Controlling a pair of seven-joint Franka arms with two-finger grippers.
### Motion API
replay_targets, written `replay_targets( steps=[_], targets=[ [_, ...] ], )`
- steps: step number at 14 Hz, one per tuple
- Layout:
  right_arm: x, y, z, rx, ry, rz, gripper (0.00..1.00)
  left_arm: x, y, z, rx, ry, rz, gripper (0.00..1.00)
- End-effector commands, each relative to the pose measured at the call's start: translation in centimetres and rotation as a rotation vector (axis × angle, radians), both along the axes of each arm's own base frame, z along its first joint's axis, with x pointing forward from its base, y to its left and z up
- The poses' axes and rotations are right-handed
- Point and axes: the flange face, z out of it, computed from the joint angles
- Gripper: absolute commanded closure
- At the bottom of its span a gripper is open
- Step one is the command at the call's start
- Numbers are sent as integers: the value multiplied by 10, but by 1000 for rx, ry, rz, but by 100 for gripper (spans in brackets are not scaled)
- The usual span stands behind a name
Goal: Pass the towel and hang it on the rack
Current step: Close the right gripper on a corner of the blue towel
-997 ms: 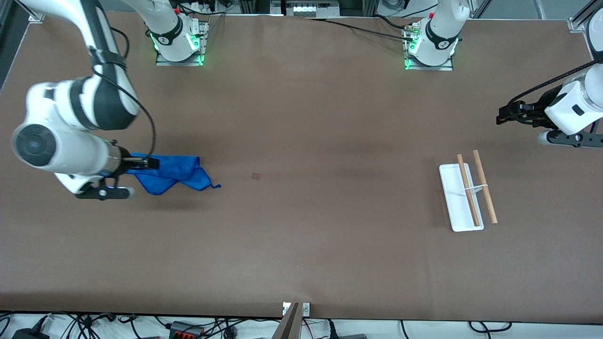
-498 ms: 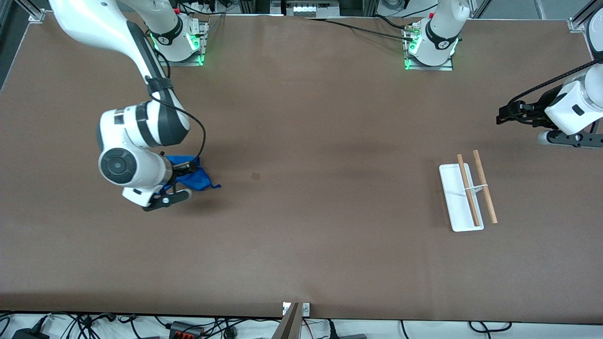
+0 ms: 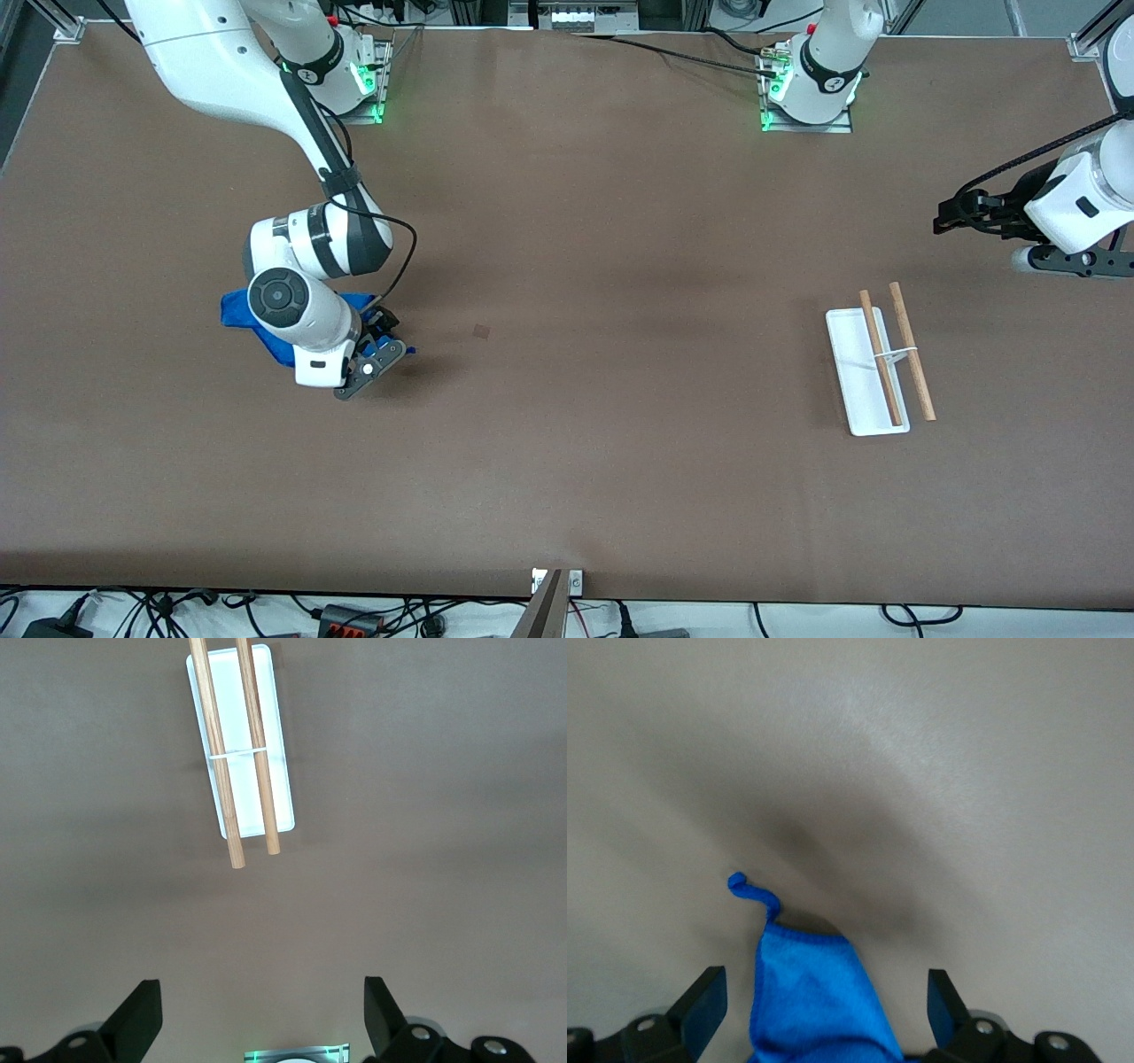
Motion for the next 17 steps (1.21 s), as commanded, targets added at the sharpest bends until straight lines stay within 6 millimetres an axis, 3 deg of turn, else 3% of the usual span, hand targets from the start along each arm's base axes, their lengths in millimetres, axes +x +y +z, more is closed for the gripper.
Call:
replay_targets(
  steps=[1, 5, 8, 10, 14, 16, 17],
  targets=[
    [-16, 0, -4, 7, 0, 56, 2, -3, 2, 7, -4, 0, -15, 0],
    [-22, 22, -16, 20, -35, 135, 12, -3, 3, 6, -3, 2, -13, 0],
    [-15, 5, -34, 26, -56, 189, 13, -3, 3, 7, -4, 0, -13, 0],
    [-16, 3, -34, 24, -48, 189, 13, -3, 3, 7, -4, 0, -13, 0],
    [-18, 2, -37, 22, -30, 223, 24, -3, 3, 7, -4, 0, -13, 0],
    [-19, 1, -40, 21, -25, 234, 44, -3, 3, 6, -3, 2, -13, 0],
    [-18, 1, -39, 22, -26, 231, 61, -3, 3, 6, -3, 2, -13, 0]
  ],
)
